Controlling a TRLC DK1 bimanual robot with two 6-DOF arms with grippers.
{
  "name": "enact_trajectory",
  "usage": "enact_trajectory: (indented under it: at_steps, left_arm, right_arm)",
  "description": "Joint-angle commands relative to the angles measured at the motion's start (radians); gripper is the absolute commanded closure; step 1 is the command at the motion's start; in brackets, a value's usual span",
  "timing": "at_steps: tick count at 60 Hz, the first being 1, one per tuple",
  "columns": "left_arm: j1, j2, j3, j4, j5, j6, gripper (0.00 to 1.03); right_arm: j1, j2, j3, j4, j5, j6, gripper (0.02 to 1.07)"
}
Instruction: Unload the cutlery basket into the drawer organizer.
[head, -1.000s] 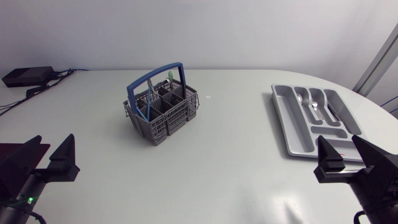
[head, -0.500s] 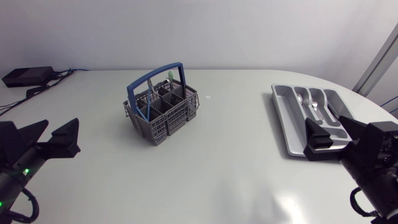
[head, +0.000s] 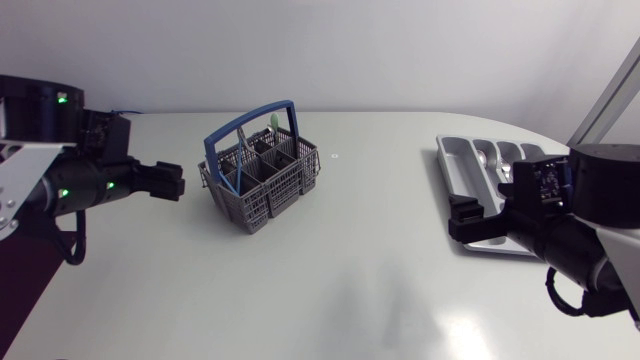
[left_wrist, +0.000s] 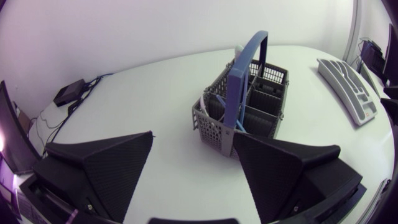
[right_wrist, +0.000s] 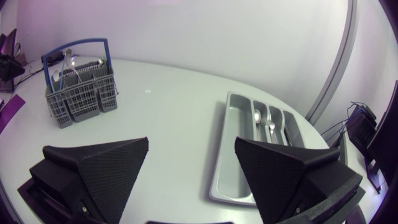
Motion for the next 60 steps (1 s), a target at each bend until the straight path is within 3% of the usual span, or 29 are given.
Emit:
enact_trajectory:
  at_steps: [1,14,18,29,36,54,60]
  left_arm:
    - [-0.019,0.107,0.079,-0.024,0.022,0.042,0.1]
    - [0.019,0.274,0.214,-0.023,0.299,0.05,0.12]
    - [0.019,0.303,0.231,-0.011,0.299,0.047,0.13]
    - [0.004,0.349,0.236,0.063,0.299,0.042,0.23]
    - [-0.007,0.368,0.234,0.111,0.267,0.042,0.37]
    - [0.0,0.392,0.226,0.174,0.266,0.034,0.97]
    - [-0.002,0.38,0.214,0.167,0.273,0.036,1.0]
  right_arm:
    - [0.023,0.073,0.064,-0.072,-0.016,-0.002,0.07]
    - [0.106,0.294,0.233,-0.274,-0.042,-0.039,0.07]
    - [0.117,0.36,0.278,-0.308,-0.042,-0.039,0.07]
    - [0.126,0.441,0.295,-0.207,-0.079,-0.06,0.07]
    - [0.143,0.469,0.307,-0.202,-0.091,-0.074,0.07]
    - [0.175,0.481,0.311,-0.2,-0.094,-0.085,0.07]
    - [0.178,0.481,0.319,-0.205,-0.094,-0.086,0.07]
